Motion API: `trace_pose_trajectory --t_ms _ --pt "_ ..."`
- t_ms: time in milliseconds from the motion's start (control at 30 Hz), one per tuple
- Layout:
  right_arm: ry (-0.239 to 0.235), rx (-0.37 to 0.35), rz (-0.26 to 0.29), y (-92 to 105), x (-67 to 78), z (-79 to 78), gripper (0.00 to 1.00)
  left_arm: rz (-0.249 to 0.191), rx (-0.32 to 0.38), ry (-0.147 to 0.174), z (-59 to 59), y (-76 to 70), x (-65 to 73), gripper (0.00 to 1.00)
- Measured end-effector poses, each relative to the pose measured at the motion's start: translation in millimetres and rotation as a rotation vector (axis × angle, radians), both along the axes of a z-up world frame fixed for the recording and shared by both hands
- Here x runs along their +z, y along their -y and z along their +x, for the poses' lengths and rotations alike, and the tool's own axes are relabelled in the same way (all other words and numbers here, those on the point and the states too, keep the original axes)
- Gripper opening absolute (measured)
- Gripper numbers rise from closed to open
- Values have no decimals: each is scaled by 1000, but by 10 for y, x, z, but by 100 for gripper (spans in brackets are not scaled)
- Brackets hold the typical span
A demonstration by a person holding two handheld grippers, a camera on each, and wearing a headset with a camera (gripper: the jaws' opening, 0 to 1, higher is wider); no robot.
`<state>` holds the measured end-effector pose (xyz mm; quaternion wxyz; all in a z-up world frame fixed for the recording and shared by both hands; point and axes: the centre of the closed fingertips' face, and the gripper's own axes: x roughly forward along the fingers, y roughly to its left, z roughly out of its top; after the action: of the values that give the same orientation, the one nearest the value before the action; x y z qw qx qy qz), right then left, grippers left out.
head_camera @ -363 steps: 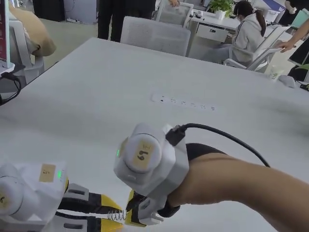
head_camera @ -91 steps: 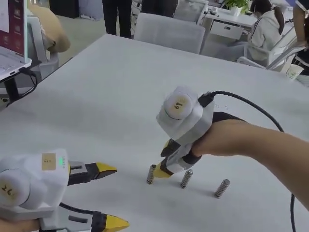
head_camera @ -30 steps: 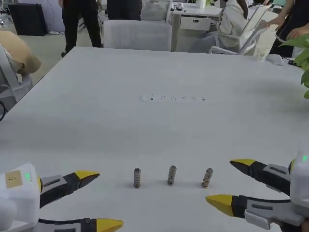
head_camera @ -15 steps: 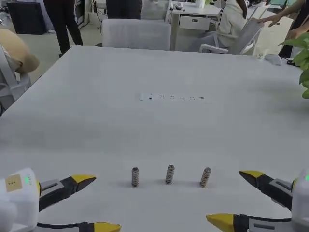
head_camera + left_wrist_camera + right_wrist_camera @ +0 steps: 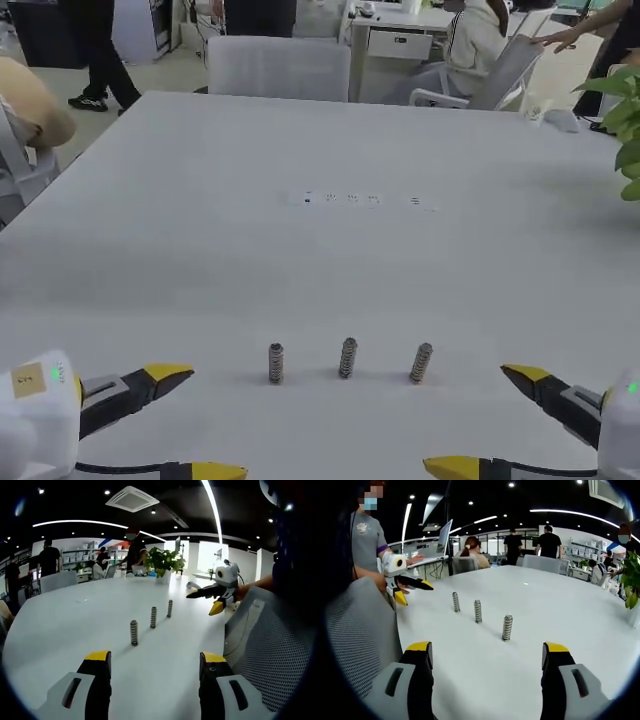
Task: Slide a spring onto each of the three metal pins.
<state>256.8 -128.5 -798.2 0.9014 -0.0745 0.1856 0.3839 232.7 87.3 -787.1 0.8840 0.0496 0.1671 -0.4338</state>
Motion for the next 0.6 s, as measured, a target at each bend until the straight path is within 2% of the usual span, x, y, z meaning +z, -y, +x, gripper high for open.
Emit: trace_pose_trajectory --t_ms 267,600 --pt "24 -10 7 3 86 60 91 -9 5 2 16 -5 12 69" --pt "19 -9 -1 3 59 47 91 -7 9 -5 20 -17 -28 70"
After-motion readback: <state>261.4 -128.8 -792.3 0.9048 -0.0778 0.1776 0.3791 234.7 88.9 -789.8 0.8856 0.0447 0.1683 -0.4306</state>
